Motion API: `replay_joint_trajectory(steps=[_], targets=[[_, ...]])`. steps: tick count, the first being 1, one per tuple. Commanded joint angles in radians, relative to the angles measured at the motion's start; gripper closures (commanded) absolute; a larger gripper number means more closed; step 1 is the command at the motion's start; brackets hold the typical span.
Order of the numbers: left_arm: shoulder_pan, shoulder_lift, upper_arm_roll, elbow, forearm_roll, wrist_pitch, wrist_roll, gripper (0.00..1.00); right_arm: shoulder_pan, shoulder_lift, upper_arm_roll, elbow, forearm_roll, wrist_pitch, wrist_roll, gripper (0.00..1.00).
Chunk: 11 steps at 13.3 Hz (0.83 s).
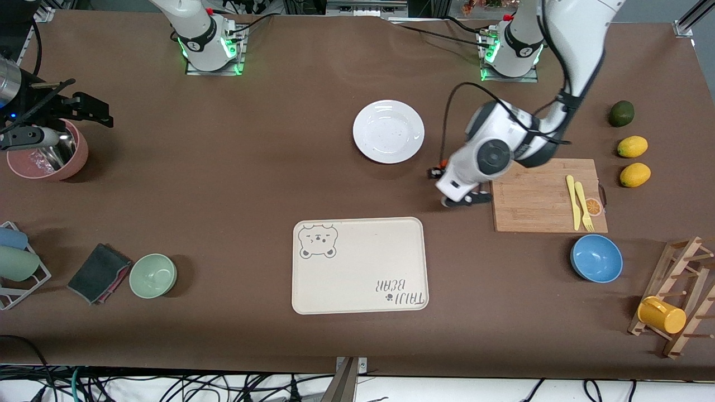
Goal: Place orange and plate with both arms
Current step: 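Carry the orange with the left gripper onto the white plate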
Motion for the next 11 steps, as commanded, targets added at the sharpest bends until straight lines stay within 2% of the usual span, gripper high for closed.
replay_joint_trajectory(steps=[1, 3, 8, 11], targets=[[-0.057, 0.018, -0.068, 0.021, -0.012, -0.014, -0.18, 0.8, -0.001, 0.008, 0.002, 0.017, 0.003, -0.004, 0.005, 0.0], [-0.111, 0.018, -0.099, 0.015, -0.023, -0.003, -0.283, 0.71, 0.001, 0.008, 0.002, 0.017, 0.001, -0.004, 0.005, 0.0], [-0.217, 0.027, -0.099, -0.083, -0.075, 0.211, -0.305, 0.67, 0.001, 0.008, 0.002, 0.017, 0.003, -0.004, 0.005, 0.0], [-0.226, 0.065, -0.097, -0.087, -0.075, 0.25, -0.291, 0.67, 0.001, 0.008, 0.002, 0.017, 0.003, -0.004, 0.005, 0.0]])
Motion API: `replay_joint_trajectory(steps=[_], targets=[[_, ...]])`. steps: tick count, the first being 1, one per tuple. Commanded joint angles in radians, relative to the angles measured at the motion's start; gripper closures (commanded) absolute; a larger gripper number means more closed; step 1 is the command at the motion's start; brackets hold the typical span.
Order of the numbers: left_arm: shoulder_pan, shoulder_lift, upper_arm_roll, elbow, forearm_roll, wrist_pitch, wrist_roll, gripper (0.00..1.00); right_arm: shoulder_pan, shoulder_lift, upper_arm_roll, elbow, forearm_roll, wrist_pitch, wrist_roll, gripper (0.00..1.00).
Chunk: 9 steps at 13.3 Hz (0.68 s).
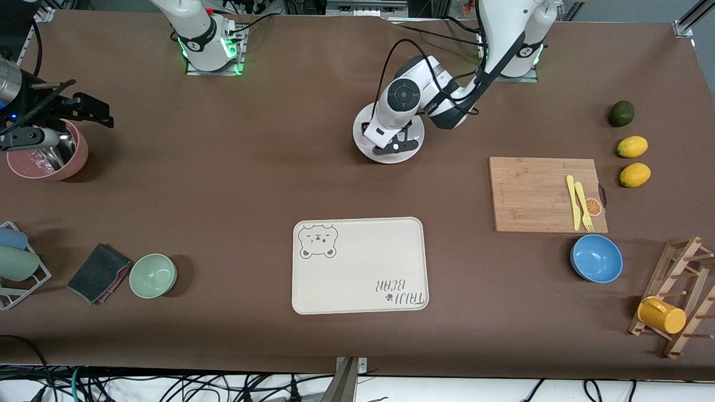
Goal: Place orange and plate with both arms
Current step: 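Carry the orange with the left gripper onto the white plate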
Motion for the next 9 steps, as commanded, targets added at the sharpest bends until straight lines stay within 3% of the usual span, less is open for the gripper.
replay_joint_trajectory(steps=[1, 3, 6, 9], targets=[[-0.013, 0.018, 0.008, -0.001, -0.028, 0.031, 0.017, 0.63, 0.001, 0.006, 0.002, 0.017, 0.004, -0.004, 0.005, 0.0], [-0.008, 0.046, 0.008, 0.007, -0.027, 0.033, 0.019, 0.44, 0.001, 0.006, 0.004, 0.017, 0.004, -0.004, 0.005, 0.0], [0.0, 0.053, 0.008, 0.016, -0.034, 0.028, -0.008, 0.0, 0.007, 0.006, 0.002, 0.017, 0.004, -0.004, 0.005, 0.0], [0.006, 0.05, 0.008, 0.045, -0.08, 0.013, -0.021, 0.0, 0.007, 0.008, 0.002, 0.017, 0.006, -0.002, 0.005, 0.0]])
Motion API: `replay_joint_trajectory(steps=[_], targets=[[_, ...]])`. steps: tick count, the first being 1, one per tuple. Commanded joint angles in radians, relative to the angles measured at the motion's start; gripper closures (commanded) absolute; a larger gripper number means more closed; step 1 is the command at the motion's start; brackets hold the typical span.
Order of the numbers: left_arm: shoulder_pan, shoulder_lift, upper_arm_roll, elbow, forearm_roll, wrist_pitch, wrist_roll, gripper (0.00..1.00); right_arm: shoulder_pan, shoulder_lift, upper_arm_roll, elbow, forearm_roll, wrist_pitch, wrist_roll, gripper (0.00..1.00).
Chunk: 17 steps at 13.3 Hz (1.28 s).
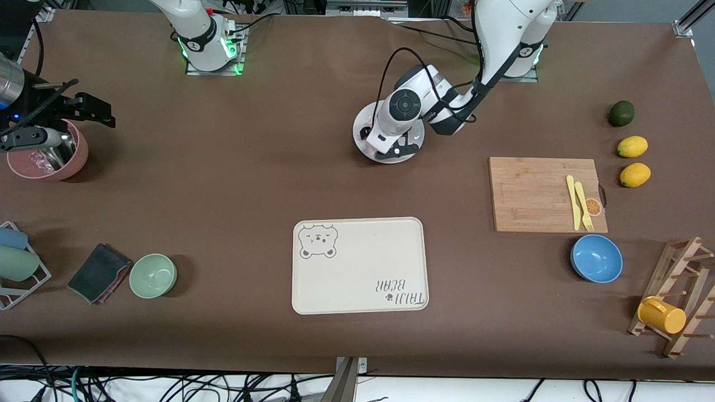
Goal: Place orange and plate with both arms
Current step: 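Carry the orange with the left gripper onto the white plate, then release the orange on the plate while the right gripper reaches toward it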
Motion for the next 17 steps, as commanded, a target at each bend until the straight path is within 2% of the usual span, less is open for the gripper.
replay_joint_trajectory(steps=[1, 4, 7, 10, 12, 17], targets=[[0.018, -0.003, 0.003, 0.06, -0.082, -0.045, -0.001, 0.0, 0.002, 0.007, 0.0, 0.017, 0.007, -0.002, 0.003, 0.0], [0.072, -0.007, 0.003, 0.203, -0.08, -0.302, 0.02, 0.0, 0.004, 0.006, 0.002, 0.017, 0.007, -0.005, 0.005, 0.0], [0.17, -0.007, 0.004, 0.331, -0.068, -0.526, 0.115, 0.0, 0.005, 0.007, 0.0, 0.017, 0.015, -0.01, 0.006, 0.0], [0.271, -0.007, 0.009, 0.433, 0.019, -0.715, 0.237, 0.0, 0.005, 0.007, 0.002, 0.016, 0.018, -0.011, 0.006, 0.0], [0.358, -0.007, 0.013, 0.456, 0.025, -0.771, 0.348, 0.0, 0.014, 0.009, 0.003, 0.016, 0.018, -0.011, 0.006, 0.0], [0.546, -0.007, 0.016, 0.49, 0.156, -0.794, 0.492, 0.0, 0.105, 0.07, 0.006, 0.016, 0.032, -0.03, 0.018, 0.0]])
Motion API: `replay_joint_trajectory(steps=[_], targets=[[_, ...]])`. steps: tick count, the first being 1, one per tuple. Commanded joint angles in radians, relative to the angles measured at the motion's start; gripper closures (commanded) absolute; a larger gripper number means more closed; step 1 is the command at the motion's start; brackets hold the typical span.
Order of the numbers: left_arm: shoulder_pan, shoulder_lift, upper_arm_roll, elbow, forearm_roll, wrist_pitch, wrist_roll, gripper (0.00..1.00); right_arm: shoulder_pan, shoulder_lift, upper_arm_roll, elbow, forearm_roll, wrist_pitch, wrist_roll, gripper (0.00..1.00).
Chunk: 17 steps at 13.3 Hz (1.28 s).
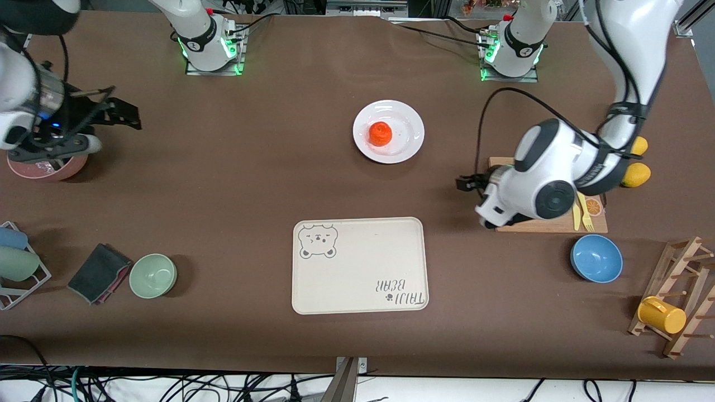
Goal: Place orange and plate with both arms
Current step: 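Release the orange on the plate while the right gripper reaches toward it, then grasp the plate rim with the right gripper while the left gripper retracts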
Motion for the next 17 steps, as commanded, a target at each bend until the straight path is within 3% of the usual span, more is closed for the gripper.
replay_joint_trajectory(steps=[1, 3, 6, 9, 12, 14, 16, 17], targets=[[0.074, -0.001, -0.011, 0.04, 0.072, -0.026, 0.071, 0.0, 0.011, 0.028, -0.001, 0.01, 0.074, -0.023, 0.003, 0.0], [0.113, -0.001, -0.011, 0.075, 0.14, -0.029, 0.074, 0.0, 0.021, 0.077, 0.001, -0.023, 0.17, -0.037, 0.011, 0.0], [0.173, -0.003, -0.014, 0.163, 0.148, -0.035, 0.135, 0.0, 0.037, 0.155, 0.001, -0.09, 0.403, -0.002, 0.017, 0.0], [0.182, -0.049, -0.012, 0.23, 0.148, -0.067, 0.135, 0.0, 0.039, 0.162, 0.01, -0.306, 0.692, 0.206, 0.003, 0.0], [0.228, -0.083, -0.015, 0.234, 0.143, -0.069, 0.138, 0.0, 0.039, 0.137, 0.173, -0.505, 0.913, 0.511, -0.041, 0.0], [0.239, -0.089, -0.018, 0.234, 0.145, -0.069, 0.139, 0.0, 0.039, 0.14, 0.244, -0.604, 1.083, 0.633, -0.22, 0.0], [0.239, -0.092, -0.024, 0.234, 0.145, -0.069, 0.132, 0.0, 0.041, 0.152, 0.335, -0.654, 1.267, 0.726, -0.325, 0.0], [0.24, -0.098, -0.023, 0.234, 0.145, -0.07, 0.132, 0.0, 0.045, 0.171, 0.391, -0.664, 1.301, 0.813, -0.353, 0.0]])
